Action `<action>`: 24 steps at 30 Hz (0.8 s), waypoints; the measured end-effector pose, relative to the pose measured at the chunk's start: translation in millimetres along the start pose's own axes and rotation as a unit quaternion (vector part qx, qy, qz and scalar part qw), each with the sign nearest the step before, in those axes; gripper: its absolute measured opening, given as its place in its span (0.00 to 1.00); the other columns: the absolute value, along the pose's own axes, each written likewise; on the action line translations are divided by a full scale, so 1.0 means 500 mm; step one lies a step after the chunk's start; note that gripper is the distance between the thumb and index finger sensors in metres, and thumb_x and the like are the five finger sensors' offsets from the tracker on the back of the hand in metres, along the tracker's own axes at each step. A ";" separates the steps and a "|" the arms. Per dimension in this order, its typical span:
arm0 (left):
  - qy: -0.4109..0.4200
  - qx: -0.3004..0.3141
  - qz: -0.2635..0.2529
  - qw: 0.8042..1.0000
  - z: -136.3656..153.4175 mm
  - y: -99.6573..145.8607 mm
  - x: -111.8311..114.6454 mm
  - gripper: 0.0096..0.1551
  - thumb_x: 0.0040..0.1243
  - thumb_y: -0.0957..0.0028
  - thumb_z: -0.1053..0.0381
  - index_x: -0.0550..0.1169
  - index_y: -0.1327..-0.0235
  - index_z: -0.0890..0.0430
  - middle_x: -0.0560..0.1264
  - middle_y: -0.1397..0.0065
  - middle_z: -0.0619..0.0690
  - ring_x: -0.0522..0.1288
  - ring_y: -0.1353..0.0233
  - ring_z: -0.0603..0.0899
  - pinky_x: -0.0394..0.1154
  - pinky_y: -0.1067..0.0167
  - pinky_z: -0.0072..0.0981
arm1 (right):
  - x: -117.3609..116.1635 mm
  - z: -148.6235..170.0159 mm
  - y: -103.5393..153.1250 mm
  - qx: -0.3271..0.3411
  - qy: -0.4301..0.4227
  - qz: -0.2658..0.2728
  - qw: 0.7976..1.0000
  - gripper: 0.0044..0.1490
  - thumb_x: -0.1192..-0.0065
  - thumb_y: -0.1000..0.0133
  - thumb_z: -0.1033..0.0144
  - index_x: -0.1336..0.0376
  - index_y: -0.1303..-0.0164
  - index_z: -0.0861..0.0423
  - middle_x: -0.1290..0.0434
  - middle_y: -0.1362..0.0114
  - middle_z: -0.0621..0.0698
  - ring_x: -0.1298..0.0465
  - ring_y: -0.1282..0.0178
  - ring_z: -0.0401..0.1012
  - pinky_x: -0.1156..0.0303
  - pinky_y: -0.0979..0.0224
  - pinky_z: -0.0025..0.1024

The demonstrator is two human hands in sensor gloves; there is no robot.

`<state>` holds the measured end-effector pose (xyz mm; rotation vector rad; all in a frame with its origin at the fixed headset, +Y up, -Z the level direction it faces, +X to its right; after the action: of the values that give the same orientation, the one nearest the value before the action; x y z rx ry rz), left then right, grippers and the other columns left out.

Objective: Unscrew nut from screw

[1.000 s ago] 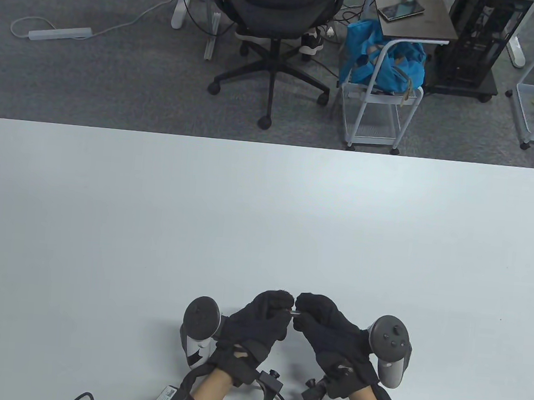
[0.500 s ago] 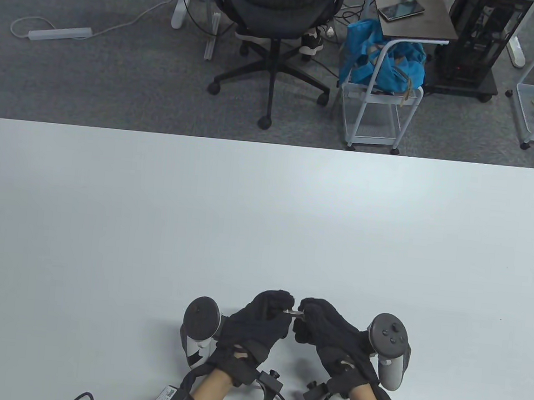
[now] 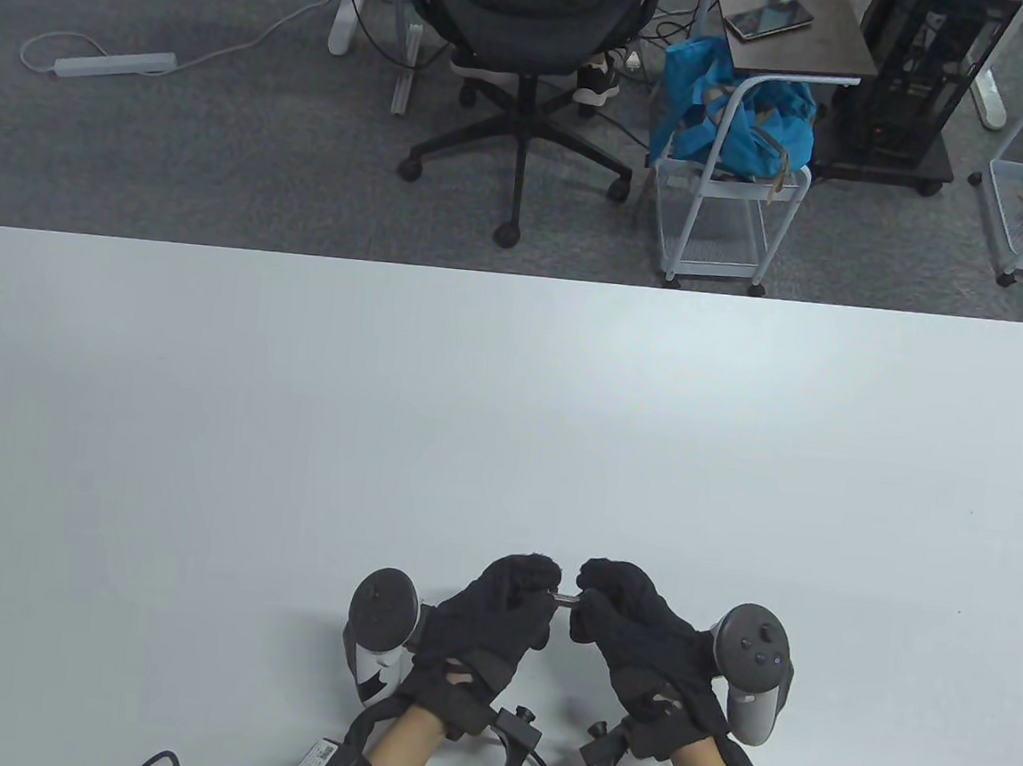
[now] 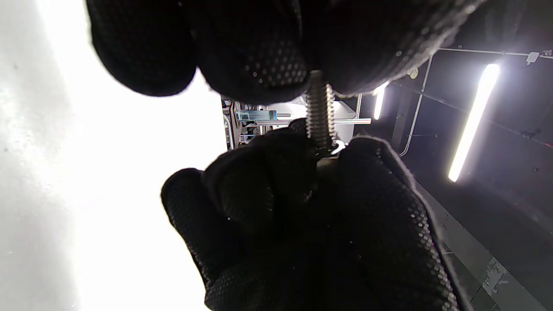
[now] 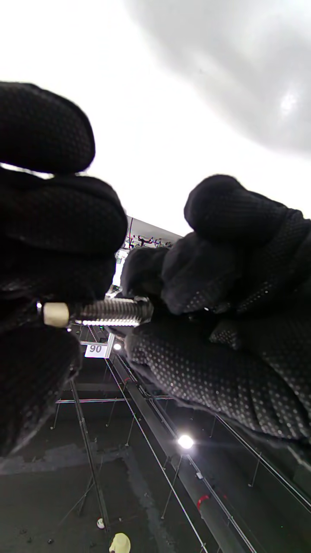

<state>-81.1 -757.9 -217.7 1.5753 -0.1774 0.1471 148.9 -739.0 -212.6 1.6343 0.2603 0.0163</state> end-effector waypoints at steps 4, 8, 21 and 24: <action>0.004 -0.001 -0.006 1.000 0.001 0.002 -0.002 0.26 0.69 0.49 0.46 0.79 0.36 0.47 0.81 0.39 0.57 0.84 0.58 0.50 0.82 0.49 0.54 | 0.004 -0.007 0.001 0.005 0.013 0.008 1.000 0.32 0.37 0.40 0.56 0.36 0.28 0.59 0.22 0.43 0.57 0.20 0.49 0.52 0.26 0.37 0.60; 0.018 -0.002 -0.024 1.000 0.000 0.005 -0.009 0.26 0.68 0.49 0.45 0.79 0.36 0.48 0.81 0.40 0.56 0.84 0.58 0.50 0.82 0.49 0.54 | 0.036 -0.029 -0.001 0.010 0.073 0.062 0.995 0.31 0.35 0.41 0.56 0.33 0.30 0.57 0.23 0.42 0.57 0.20 0.49 0.53 0.27 0.37 0.61; 0.005 0.009 -0.049 0.999 -0.010 0.006 -0.025 0.27 0.67 0.48 0.43 0.78 0.36 0.49 0.81 0.41 0.56 0.84 0.59 0.50 0.82 0.49 0.54 | 0.100 -0.035 -0.197 -0.026 0.460 0.033 0.887 0.32 0.32 0.43 0.61 0.35 0.28 0.57 0.24 0.34 0.56 0.22 0.39 0.56 0.30 0.32 0.64; -0.009 0.015 -0.046 0.999 -0.012 0.006 -0.025 0.27 0.67 0.48 0.44 0.78 0.36 0.49 0.81 0.41 0.56 0.84 0.58 0.50 0.81 0.49 0.54 | 0.109 0.007 -0.242 -0.052 0.505 0.027 0.861 0.32 0.31 0.43 0.61 0.34 0.30 0.57 0.23 0.35 0.56 0.22 0.39 0.56 0.30 0.32 0.64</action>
<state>-94.0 -751.7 -217.6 1.6117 -0.1173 0.0632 183.2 -725.8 -340.3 1.3894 0.9938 0.9366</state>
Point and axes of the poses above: the tracker on the back of each hand, its own z axis roughly to the little-finger side, its own y axis roughly from the fingertips to the wrist, x = y × z, the point moved 2 cm from there along -y, roughly from the wrist to the fingertips
